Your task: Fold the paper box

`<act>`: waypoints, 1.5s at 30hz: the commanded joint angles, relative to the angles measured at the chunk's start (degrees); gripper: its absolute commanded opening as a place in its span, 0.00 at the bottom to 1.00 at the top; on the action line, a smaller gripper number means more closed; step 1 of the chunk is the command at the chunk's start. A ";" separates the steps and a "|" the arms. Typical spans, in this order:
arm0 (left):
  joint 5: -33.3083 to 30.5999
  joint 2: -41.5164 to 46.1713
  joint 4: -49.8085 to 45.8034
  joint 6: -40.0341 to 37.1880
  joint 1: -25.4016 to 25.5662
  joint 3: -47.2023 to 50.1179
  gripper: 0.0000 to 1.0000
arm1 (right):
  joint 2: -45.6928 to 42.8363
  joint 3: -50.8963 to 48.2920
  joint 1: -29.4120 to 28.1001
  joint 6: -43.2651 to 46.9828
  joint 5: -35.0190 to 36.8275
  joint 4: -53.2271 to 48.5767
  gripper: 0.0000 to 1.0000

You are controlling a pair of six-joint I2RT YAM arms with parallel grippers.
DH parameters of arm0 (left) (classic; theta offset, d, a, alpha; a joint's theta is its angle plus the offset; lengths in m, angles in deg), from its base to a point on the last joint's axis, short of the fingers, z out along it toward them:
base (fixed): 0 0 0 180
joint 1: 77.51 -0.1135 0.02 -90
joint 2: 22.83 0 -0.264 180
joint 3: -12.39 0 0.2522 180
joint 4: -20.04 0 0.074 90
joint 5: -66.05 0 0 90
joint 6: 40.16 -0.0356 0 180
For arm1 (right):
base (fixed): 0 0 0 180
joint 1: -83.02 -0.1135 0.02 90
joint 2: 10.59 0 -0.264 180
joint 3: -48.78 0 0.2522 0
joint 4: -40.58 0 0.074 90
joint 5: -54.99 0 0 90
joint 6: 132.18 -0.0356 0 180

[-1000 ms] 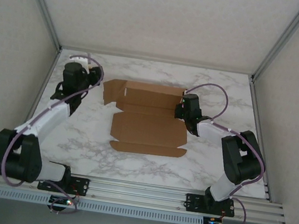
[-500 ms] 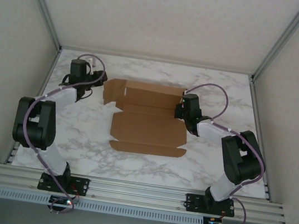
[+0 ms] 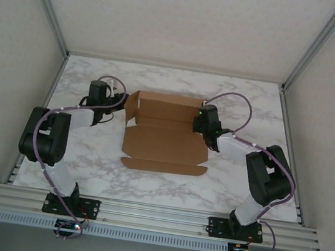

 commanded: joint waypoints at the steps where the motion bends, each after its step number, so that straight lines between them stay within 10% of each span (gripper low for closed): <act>1: -4.19 0.17 2.58 -0.13 1.66 1.10 0.38 | 2.22 -0.04 -2.07 0.31 2.64 -8.04 0.00; 22: -28.30 10.45 -0.78 4.79 8.47 6.95 0.45 | 1.94 0.57 -2.72 -2.90 7.20 -10.37 0.00; 45: -15.59 14.29 -22.93 -11.34 8.73 -1.01 0.45 | 4.06 2.23 -1.77 -0.40 3.62 -10.35 0.00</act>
